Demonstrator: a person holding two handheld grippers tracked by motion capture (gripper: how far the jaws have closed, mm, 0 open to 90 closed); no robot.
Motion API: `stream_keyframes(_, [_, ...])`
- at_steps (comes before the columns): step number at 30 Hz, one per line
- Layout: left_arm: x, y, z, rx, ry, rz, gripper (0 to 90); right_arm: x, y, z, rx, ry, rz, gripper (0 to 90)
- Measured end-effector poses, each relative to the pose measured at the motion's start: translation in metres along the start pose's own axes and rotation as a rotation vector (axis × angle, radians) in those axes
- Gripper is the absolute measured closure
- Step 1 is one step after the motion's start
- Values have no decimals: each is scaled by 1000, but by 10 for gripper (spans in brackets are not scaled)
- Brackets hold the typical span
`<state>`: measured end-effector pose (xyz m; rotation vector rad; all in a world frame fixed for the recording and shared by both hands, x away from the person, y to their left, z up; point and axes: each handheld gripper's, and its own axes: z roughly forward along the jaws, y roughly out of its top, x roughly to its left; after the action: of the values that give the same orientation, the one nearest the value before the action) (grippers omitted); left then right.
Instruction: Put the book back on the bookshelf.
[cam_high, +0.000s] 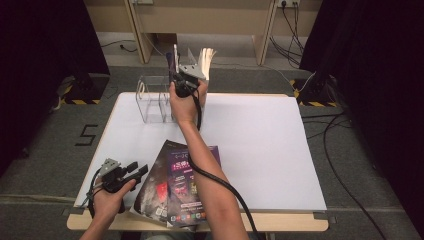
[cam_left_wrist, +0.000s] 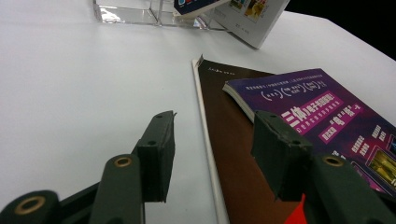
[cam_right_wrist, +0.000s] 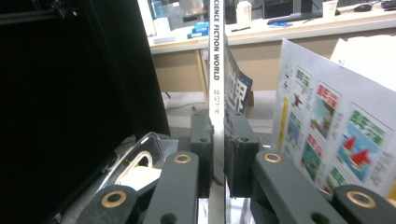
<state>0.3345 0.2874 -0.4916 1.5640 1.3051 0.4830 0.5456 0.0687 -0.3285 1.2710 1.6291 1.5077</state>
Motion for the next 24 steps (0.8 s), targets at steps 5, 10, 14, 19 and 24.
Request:
stream_keyframes(5, [-1,0,0,0,3,2,486,-4,-4,-10,25,21,7,829])
stream_keyframes(10, [-1,0,0,1,2,5,486,-8,-15,-16,66,36,21,826])
stream_keyframes(14, [-1,0,0,2,4,2,486,-8,-17,-18,74,37,10,823])
stream_keyframes(19, [-1,0,0,-1,4,0,486,-8,-20,-24,76,45,-5,810])
stream_keyframes(24, [-2,1,0,0,5,6,485,-9,-25,-28,95,61,-8,775])
